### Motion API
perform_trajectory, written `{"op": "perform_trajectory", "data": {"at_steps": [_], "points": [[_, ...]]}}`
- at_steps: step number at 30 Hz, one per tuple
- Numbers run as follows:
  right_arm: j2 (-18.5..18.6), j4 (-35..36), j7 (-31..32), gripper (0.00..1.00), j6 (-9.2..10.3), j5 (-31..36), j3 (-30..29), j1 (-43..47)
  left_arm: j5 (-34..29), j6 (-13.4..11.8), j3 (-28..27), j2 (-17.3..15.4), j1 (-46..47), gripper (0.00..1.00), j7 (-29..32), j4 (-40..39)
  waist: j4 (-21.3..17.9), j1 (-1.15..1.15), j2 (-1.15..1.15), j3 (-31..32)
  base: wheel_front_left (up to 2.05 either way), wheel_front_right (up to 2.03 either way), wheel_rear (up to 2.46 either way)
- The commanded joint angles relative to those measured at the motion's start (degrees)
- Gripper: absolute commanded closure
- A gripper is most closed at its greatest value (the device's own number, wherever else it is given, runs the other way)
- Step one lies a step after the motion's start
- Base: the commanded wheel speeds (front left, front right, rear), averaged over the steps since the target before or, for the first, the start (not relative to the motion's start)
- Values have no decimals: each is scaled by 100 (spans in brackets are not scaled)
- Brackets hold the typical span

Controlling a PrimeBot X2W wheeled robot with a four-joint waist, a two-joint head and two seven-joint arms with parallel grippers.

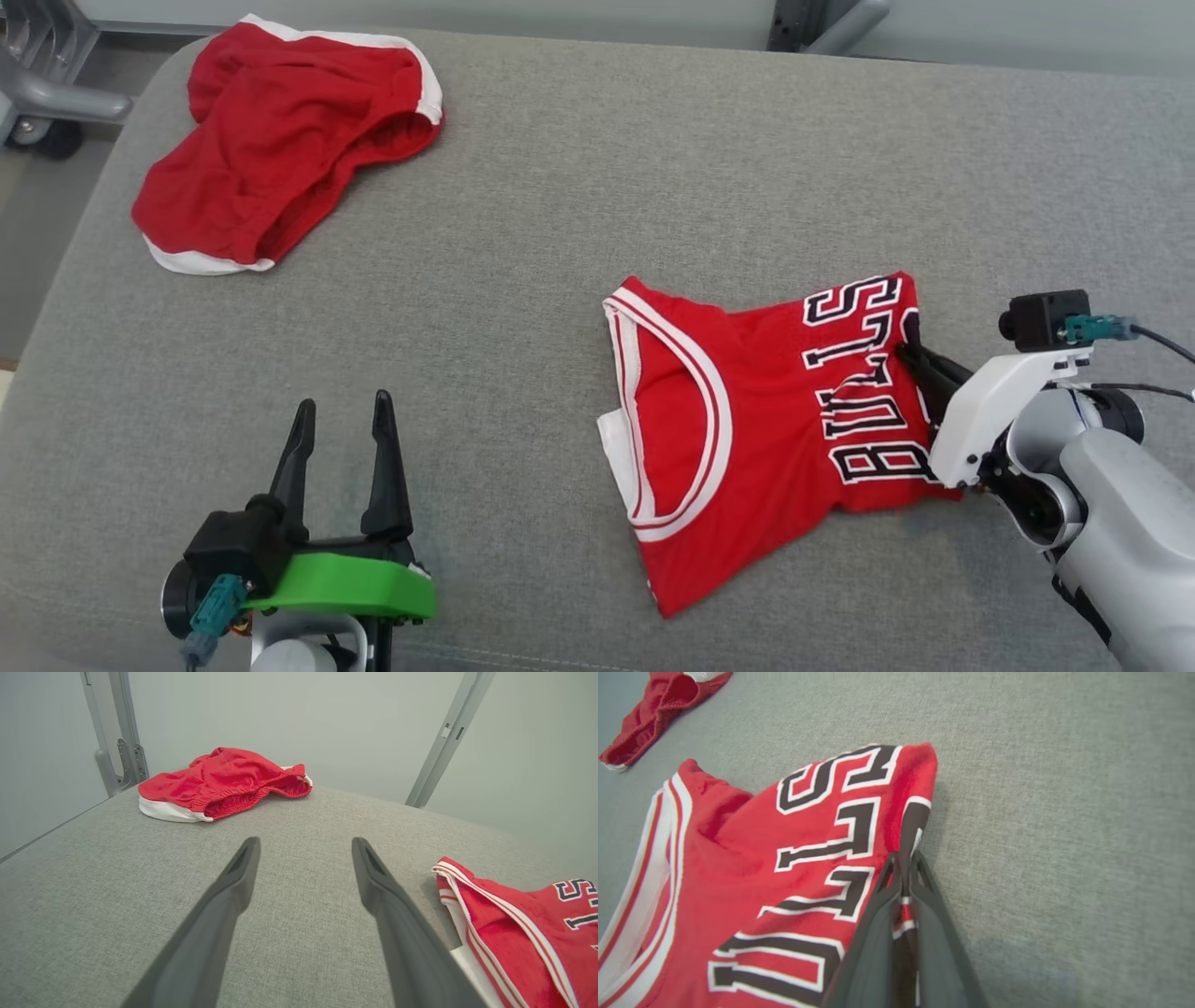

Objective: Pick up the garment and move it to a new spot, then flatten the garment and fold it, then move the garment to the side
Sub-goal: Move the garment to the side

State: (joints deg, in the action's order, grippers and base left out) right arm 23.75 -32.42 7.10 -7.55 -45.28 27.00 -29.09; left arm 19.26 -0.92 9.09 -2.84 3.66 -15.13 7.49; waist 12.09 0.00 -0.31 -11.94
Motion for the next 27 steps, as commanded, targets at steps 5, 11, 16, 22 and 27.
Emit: {"op": "perform_trajectory", "data": {"at_steps": [5,11,16,22,27], "points": [[217,42,-165,100,12,44,-22,-260,-87,49,48,-10,239,0,1,-40,-554,0,31,-234,0,0,0],[461,66,-276,100,11,139,-130,-576,-249,160,108,-10,522,0,0,-8,-1290,0,31,-513,0,0,0],[537,38,-394,100,11,185,-230,-839,-439,270,116,-45,794,0,0,50,-2022,0,31,-823,0,0,0],[379,-122,-613,100,11,229,-269,-1208,-645,395,97,-243,1161,0,1,190,-2808,0,31,-1183,0,0,0],[264,-349,-753,100,11,241,-186,-1450,-721,449,206,-299,1411,0,0,316,-3083,0,31,-1278,0,0,0]]}}
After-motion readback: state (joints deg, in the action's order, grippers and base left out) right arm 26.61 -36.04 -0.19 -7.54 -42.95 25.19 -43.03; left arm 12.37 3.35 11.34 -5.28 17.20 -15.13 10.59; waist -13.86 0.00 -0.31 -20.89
